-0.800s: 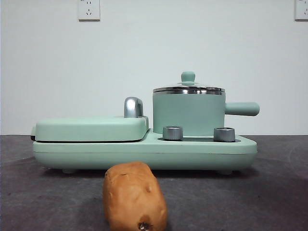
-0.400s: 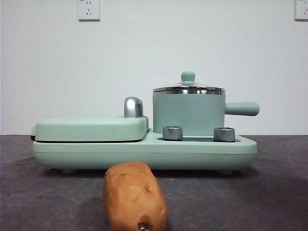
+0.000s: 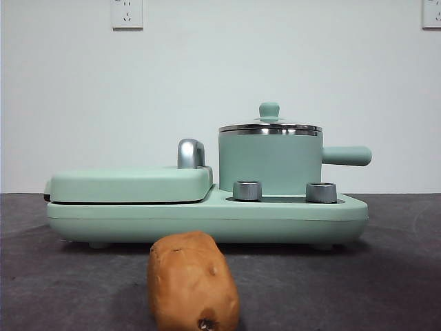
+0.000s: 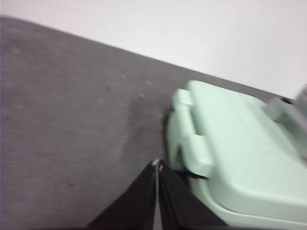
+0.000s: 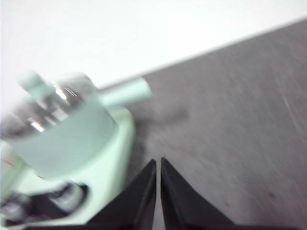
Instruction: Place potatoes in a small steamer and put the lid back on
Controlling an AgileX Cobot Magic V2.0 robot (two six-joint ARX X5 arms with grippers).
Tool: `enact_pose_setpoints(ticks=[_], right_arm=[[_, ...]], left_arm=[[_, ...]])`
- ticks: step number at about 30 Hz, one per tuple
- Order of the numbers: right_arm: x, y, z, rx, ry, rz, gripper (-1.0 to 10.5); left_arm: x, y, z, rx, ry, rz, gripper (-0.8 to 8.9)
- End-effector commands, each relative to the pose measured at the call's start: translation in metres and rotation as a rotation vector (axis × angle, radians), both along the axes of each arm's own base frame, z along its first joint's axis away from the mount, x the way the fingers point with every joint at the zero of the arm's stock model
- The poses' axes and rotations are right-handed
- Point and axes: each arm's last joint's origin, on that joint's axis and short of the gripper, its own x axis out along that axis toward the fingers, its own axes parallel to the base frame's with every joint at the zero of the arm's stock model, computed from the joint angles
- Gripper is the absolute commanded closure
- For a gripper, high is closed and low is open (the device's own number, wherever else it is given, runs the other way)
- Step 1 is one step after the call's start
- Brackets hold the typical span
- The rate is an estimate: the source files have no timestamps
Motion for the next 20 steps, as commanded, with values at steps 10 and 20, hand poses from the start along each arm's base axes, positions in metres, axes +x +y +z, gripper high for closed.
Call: enact_pose_setpoints(ticks=[10,20], right_arm=[[-0.013,0.008,0.093,0.025,0.08,0.258,9.3],[-0.005,0.012,0.154,-0.091,0.154,0.481,9.3]], left_arm=[[0.036,-0.017,0.093,-0.057,0.136,-0.293,8.05],[0.076,-0.048,0.149,-0.075,0.254,-0.613,8.06]])
